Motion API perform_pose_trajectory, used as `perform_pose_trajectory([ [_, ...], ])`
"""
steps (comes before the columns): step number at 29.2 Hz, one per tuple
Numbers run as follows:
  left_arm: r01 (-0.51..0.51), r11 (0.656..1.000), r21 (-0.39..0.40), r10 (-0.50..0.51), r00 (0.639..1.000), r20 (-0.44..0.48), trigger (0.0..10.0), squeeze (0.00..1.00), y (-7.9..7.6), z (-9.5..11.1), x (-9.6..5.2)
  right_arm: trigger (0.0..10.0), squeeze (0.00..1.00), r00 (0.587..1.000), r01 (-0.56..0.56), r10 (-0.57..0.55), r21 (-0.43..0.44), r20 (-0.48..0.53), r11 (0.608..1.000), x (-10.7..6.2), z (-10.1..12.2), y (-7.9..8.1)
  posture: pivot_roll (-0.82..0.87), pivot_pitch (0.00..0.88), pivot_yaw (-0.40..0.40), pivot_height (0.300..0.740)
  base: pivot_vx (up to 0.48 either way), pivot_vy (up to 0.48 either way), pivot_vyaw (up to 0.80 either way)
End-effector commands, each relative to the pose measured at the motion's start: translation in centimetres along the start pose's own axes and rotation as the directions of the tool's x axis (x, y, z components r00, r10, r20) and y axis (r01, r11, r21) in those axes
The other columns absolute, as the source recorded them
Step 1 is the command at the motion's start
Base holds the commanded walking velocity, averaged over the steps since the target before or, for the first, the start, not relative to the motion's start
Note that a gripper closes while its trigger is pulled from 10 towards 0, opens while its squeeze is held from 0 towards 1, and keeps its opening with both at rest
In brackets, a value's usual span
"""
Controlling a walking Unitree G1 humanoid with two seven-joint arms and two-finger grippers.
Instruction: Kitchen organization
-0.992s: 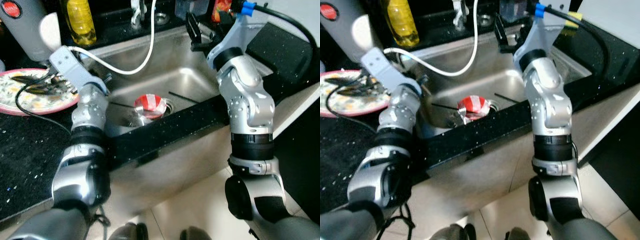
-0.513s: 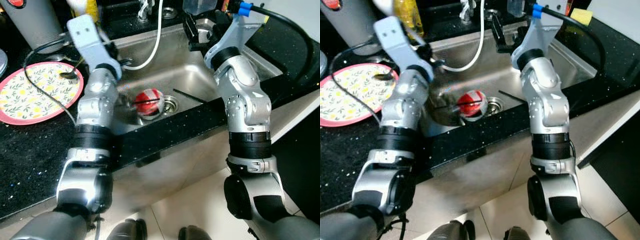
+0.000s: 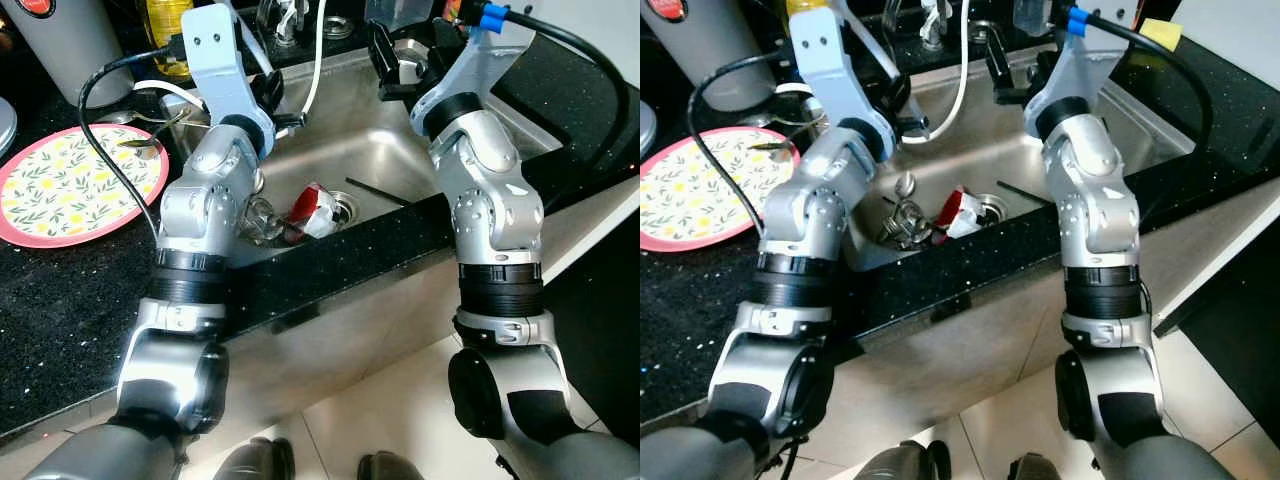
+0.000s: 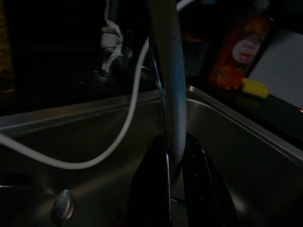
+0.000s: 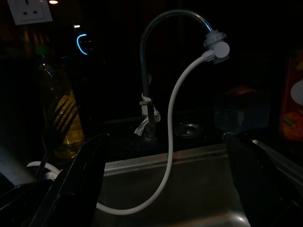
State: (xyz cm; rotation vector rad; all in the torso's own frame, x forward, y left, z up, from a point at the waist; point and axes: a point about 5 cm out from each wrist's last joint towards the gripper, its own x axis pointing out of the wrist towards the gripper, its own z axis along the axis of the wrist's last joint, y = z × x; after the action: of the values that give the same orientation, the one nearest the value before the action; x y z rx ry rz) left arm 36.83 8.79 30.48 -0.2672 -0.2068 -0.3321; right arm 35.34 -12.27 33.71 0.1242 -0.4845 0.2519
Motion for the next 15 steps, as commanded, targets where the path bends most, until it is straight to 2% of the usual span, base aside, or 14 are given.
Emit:
perform_pose_trajectory([
  [1,0.015,1.0,0.007,-0.015,1.0,0.0,10.0,0.0,0.3,0.4,-0.4,10.0,0.0,1.0,0.007,-0.007,0.002,0.018,1.0,0.1,0.2,-0.2,-0.01,0.066,0.042,0.74,0.0,0.0,0.0],
  [8,0.005,1.0,0.029,-0.005,1.0,-0.008,10.0,0.0,1.3,1.3,-0.9,10.0,0.0,1.0,0.022,-0.022,-0.005,0.023,1.0,0.3,0.3,-0.6,0.01,0.061,0.047,0.74,0.0,0.0,0.0],
  [9,-0.018,0.999,0.046,0.019,1.0,-0.009,10.0,0.0,2.1,1.6,-1.1,10.0,0.0,0.999,0.036,-0.036,-0.004,0.023,0.999,0.4,0.3,-0.9,0.02,0.059,0.047,0.74,0.0,0.0,0.0],
  [11,-0.042,0.997,0.059,0.043,0.999,-0.013,10.0,0.0,2.6,1.7,-1.2,10.0,0.0,0.999,0.046,-0.046,-0.004,0.02,0.999,0.5,0.1,-1.1,0.02,0.059,0.047,0.74,0.0,0.0,0.0],
  [15,-0.057,0.995,0.079,0.059,0.998,-0.015,10.0,0.0,2.8,1.5,-1.5,10.0,0.0,0.999,0.047,-0.047,-0.001,0.011,0.999,0.3,-0.3,-1.0,0.03,0.044,0.045,0.74,0.0,0.0,0.0],
])
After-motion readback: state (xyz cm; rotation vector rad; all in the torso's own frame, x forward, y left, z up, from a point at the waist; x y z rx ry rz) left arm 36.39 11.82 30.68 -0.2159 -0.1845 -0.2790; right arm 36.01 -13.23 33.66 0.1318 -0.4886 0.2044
